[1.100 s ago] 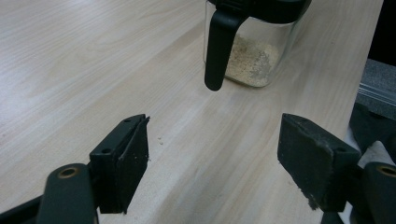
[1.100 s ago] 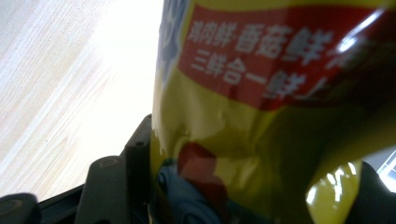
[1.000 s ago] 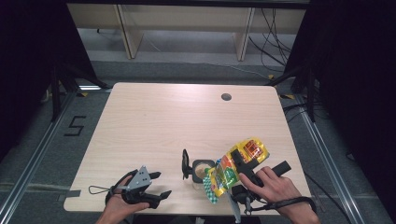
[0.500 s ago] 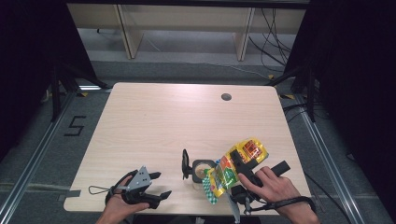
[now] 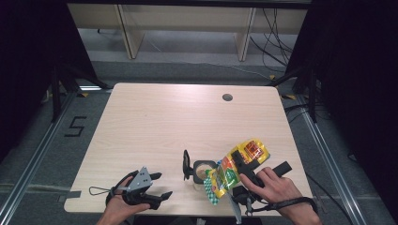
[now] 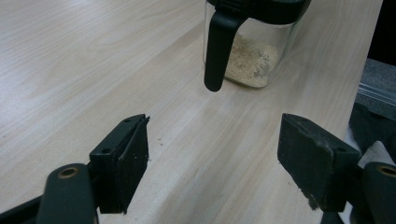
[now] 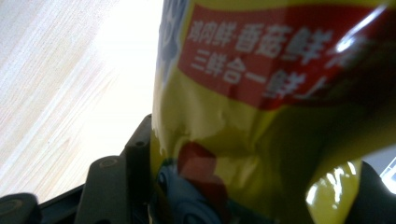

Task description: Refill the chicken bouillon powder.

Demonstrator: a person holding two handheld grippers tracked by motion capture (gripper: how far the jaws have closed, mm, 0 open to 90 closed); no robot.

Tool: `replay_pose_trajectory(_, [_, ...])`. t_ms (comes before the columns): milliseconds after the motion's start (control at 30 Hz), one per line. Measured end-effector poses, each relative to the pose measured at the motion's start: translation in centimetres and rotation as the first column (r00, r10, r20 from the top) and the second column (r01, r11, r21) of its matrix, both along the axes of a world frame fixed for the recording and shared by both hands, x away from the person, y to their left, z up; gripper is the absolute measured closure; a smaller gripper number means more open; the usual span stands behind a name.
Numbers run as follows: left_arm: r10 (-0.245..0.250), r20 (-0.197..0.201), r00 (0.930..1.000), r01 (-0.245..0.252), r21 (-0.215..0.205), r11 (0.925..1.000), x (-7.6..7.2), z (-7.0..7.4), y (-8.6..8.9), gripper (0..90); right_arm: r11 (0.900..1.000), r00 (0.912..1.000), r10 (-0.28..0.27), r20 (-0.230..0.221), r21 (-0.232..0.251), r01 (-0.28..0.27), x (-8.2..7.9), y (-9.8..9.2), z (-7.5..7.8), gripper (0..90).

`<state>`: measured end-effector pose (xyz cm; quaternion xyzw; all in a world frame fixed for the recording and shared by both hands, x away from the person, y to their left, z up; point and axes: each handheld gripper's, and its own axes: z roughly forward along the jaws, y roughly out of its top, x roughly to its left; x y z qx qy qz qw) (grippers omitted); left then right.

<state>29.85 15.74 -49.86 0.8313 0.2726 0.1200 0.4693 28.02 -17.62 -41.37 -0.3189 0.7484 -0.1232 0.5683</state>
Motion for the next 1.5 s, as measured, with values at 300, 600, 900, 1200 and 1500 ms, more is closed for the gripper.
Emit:
replay_pose_trajectory(300, [-0.001,-0.002,1.0,0.001,0.001,1.0,0.06,0.01,-0.03,24.3,1.0,1.0,-0.004,-0.004,0.005,0.004,0.02,-0.04,-0.05,41.4])
replay_pose_trajectory(600, [0.002,-0.003,1.0,-0.002,0.014,0.9999,0.11,0.06,0.01,24.2,1.0,0.9999,-0.01,0.001,-0.003,0.01,0.08,0.02,0.02,41.4])
replay_pose_trajectory(900, [-0.002,-0.002,1.0,0.002,0.001,1.0,0.04,0.01,-0.04,24.2,1.0,0.9999,-0.011,-0.012,0.006,0.011,0.17,-0.03,-0.32,42.8])
replay_pose_trajectory(1200, [0.008,-0.004,1.0,-0.008,0.01,0.9999,0.05,0.12,0.0,24.2,1.0,0.9997,-0.025,-0.008,0.011,0.025,0.18,-0.15,-0.44,42.9])
replay_pose_trajectory(1500, [-0.013,0.024,0.9996,0.013,0.011,0.9999,0.21,0.09,0.08,24.2,0.999,0.9993,-0.03,-0.02,0.021,0.031,0.1,-0.09,-0.38,42.9])
